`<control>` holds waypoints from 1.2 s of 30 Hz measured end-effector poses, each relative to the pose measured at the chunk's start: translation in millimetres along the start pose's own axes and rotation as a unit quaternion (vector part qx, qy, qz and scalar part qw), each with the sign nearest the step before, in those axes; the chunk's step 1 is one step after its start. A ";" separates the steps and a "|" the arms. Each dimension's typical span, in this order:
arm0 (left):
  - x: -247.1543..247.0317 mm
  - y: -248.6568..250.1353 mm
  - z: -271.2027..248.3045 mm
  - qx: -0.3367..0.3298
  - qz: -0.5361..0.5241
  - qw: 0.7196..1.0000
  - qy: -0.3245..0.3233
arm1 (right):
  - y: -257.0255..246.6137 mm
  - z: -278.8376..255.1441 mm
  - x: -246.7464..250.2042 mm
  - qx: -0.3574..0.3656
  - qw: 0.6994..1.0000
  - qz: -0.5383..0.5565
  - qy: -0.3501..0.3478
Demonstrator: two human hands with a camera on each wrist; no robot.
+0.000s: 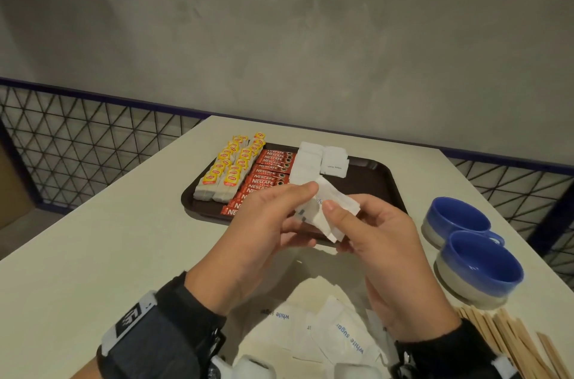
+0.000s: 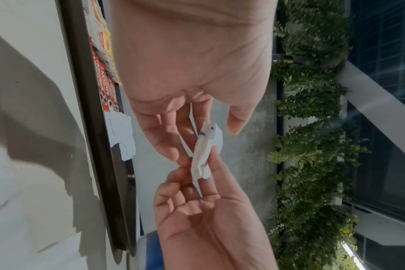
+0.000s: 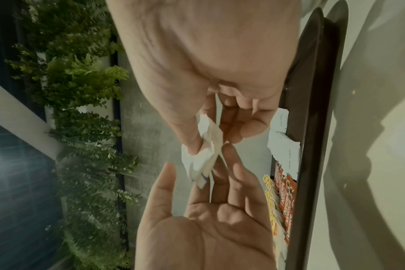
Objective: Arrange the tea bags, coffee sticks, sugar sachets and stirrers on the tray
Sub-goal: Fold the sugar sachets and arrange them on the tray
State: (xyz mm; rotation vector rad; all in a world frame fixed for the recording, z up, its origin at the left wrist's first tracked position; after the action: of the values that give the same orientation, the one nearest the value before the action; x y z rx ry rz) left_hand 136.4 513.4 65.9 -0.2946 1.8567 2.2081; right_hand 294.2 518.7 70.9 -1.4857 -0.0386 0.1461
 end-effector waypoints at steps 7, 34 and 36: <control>-1.8 1.5 -2.5 -0.042 0.043 0.998 0.027 | -2.1 -1.5 -1.4 0.029 0.999 -0.008 -0.022; 6.1 4.5 1.2 -0.040 0.002 0.997 0.063 | -2.4 -0.1 -2.6 0.017 0.998 0.051 0.022; 3.9 2.3 0.6 -0.018 -0.009 0.999 0.034 | -1.9 0.8 -0.6 0.022 0.998 0.056 0.031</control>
State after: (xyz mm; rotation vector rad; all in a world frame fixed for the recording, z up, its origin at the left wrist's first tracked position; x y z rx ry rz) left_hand 132.0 513.8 67.0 -0.3956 1.8413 2.2481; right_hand 293.6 519.3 72.9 -1.4474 0.0977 0.1909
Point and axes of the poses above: each hand's wrist, its own z-axis towards the middle knuckle, its own x-axis out of the back of the hand, y = z × x, the point moved 1 cm from there along z, towards the middle knuckle, and after that the axes turned 4 degrees about -x, right-handed, at the moved point
